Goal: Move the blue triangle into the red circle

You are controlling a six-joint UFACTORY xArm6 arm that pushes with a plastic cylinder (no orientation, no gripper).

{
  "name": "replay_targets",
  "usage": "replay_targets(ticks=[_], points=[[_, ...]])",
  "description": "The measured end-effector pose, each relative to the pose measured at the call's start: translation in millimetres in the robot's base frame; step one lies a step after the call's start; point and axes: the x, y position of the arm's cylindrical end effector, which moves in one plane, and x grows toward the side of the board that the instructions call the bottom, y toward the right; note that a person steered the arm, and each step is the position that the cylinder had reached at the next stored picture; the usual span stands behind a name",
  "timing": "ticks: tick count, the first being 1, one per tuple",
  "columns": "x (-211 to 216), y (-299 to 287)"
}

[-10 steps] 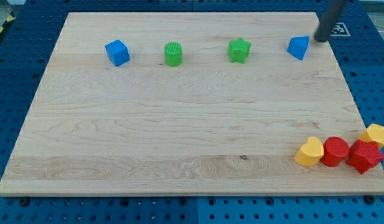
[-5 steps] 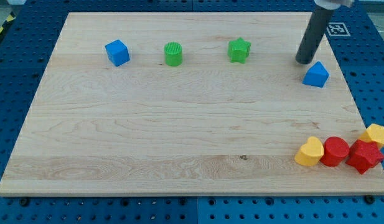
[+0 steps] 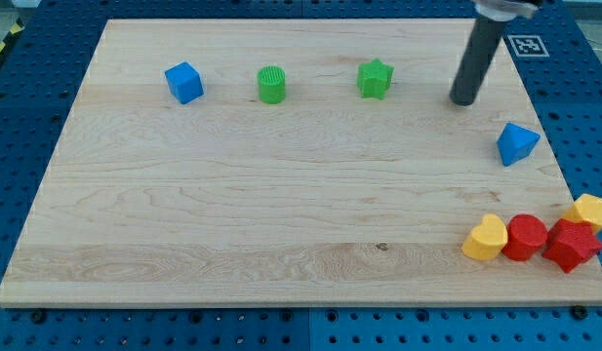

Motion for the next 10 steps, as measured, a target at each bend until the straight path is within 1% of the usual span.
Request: replay_targets(ticks=[1,2,3,4,5,6,7,8,9,10], points=[[25,30],[73,17],[116,-8],[130,-12],[95,-16],[63,-7],[81,24],[123,24],[139,18],[131,16]])
